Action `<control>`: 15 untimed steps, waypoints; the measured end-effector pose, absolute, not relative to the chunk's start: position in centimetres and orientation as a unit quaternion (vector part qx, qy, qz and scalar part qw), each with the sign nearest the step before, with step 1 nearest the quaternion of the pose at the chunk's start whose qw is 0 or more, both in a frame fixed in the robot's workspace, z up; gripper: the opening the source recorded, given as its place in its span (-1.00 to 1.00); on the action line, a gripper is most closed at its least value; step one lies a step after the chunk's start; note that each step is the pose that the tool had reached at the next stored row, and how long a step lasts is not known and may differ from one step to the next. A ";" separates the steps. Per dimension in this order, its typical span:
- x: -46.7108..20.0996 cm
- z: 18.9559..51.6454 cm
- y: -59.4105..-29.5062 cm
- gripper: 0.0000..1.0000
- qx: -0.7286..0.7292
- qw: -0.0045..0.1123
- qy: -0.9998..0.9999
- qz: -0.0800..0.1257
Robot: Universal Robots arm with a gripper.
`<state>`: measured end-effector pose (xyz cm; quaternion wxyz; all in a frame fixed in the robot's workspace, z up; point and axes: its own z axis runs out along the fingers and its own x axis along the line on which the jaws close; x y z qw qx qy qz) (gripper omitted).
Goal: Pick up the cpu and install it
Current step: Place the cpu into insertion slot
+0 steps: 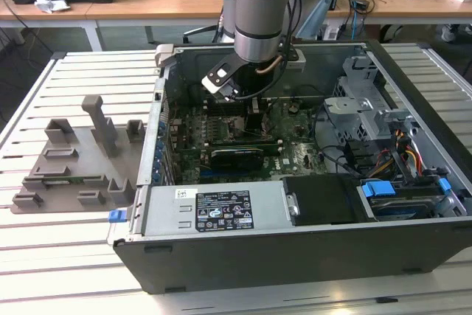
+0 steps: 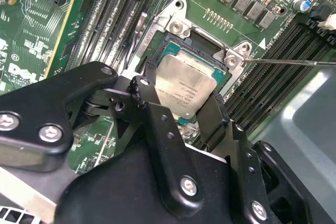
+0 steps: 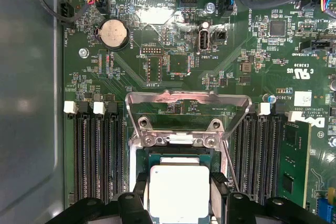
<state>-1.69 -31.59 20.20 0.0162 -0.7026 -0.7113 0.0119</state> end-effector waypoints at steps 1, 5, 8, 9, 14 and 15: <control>-1.7 20.2 -31.6 0.09 -0.703 0.016 -0.711 0.012; -1.7 20.2 -31.6 0.24 -0.703 0.016 -0.711 0.012; -1.7 20.2 -31.6 0.24 -0.703 0.016 -0.711 0.012; -1.7 20.2 -31.6 0.24 -0.703 0.016 -0.711 0.012; -1.5 20.2 -31.8 0.24 -0.706 0.016 -0.708 0.012; -1.4 20.2 -31.8 0.24 -0.706 0.016 -0.708 0.012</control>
